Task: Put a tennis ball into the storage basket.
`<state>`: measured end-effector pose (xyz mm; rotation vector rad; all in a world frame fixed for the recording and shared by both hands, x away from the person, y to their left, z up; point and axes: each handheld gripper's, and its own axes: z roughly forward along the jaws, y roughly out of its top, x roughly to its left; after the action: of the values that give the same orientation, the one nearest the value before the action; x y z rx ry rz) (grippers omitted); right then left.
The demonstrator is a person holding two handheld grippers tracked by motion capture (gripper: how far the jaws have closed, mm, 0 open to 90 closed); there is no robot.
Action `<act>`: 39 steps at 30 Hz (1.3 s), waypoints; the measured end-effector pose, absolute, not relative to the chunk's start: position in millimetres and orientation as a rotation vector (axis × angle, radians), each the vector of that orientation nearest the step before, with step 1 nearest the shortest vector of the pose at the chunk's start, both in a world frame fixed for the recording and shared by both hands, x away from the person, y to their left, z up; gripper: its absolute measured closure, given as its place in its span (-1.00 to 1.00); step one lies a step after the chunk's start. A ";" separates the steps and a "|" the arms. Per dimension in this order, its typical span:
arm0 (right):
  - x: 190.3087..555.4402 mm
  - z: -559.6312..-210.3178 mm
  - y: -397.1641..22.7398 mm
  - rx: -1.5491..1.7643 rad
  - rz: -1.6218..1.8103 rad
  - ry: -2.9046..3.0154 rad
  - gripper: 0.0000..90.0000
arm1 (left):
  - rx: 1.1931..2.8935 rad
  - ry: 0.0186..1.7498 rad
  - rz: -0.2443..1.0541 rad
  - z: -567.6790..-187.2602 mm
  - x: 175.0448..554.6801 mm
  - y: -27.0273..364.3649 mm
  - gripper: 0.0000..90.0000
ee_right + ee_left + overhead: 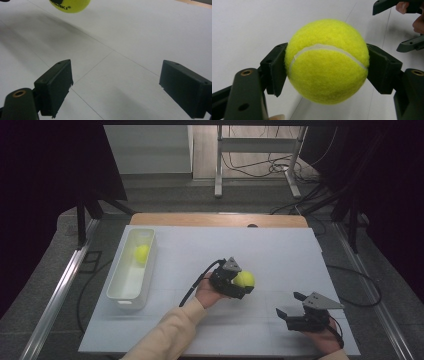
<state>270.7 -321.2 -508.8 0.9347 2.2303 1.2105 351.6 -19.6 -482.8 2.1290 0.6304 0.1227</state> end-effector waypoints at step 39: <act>270.7 -509.1 -320.7 0.935 1.210 2.226 -0.74 | 2.085 0.661 0.191 -470.6 334.8 20.6 -0.41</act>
<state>270.7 -320.7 -509.1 0.9350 2.2258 1.2103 334.8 20.6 -470.6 2.0850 0.6614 0.1911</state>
